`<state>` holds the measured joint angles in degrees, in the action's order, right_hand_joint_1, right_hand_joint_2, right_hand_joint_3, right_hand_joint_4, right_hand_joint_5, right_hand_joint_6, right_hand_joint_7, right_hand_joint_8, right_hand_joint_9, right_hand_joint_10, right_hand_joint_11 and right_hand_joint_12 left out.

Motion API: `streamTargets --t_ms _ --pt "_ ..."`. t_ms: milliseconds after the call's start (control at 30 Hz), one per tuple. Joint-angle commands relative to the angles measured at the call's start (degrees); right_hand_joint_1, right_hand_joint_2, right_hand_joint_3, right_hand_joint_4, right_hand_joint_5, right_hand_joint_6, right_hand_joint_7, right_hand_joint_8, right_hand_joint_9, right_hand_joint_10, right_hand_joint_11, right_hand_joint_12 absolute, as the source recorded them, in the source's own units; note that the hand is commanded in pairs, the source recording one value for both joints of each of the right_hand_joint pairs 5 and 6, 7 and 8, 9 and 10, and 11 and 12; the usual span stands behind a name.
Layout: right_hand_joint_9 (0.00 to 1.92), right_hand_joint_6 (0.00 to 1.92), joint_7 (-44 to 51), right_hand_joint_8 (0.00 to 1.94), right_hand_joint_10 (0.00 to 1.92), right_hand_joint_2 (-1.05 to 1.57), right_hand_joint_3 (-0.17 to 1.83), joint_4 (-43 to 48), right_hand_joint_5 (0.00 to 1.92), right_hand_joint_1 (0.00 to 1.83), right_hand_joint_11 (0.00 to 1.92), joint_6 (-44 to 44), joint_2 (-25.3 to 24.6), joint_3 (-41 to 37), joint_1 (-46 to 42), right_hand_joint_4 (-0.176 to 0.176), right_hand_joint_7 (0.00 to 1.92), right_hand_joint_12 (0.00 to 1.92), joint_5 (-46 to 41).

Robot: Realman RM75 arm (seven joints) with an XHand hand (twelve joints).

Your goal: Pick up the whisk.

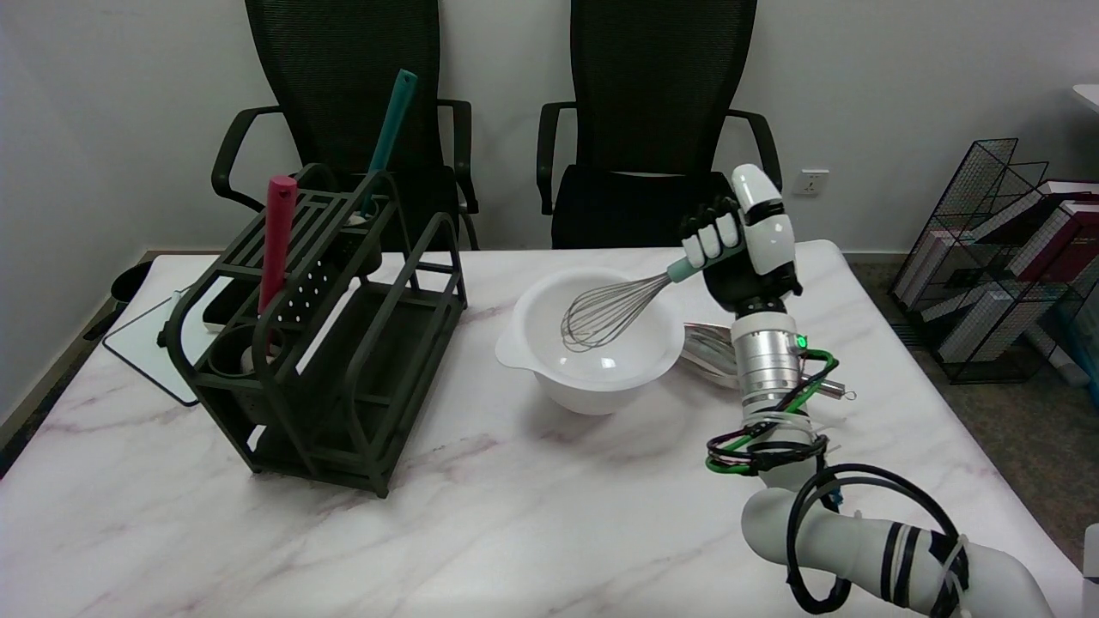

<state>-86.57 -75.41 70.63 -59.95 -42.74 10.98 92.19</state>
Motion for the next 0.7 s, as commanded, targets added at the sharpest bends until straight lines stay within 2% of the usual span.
streamTargets --t_ms 33,200,467,700 --pt "1.92 1.92 -9.40 1.92 1.92 1.26 0.87 -2.18 1.92 0.99 1.90 4.05 3.12 -6.79 -7.12 0.000 1.92 1.90 0.75" --pt "1.92 1.92 -14.26 1.92 1.92 1.28 0.87 0.03 1.92 0.99 1.90 4.01 2.48 -10.81 -10.86 0.000 1.92 1.90 0.67" --pt "1.92 1.92 -26.68 1.92 1.92 1.30 0.86 5.98 1.92 1.00 1.91 1.34 2.56 -10.81 -10.35 0.000 1.92 1.91 0.95" --pt "1.92 1.92 -35.50 1.92 1.92 1.28 0.93 7.50 1.92 0.98 1.92 -0.82 5.91 -10.73 -8.44 0.000 1.92 1.92 2.19"
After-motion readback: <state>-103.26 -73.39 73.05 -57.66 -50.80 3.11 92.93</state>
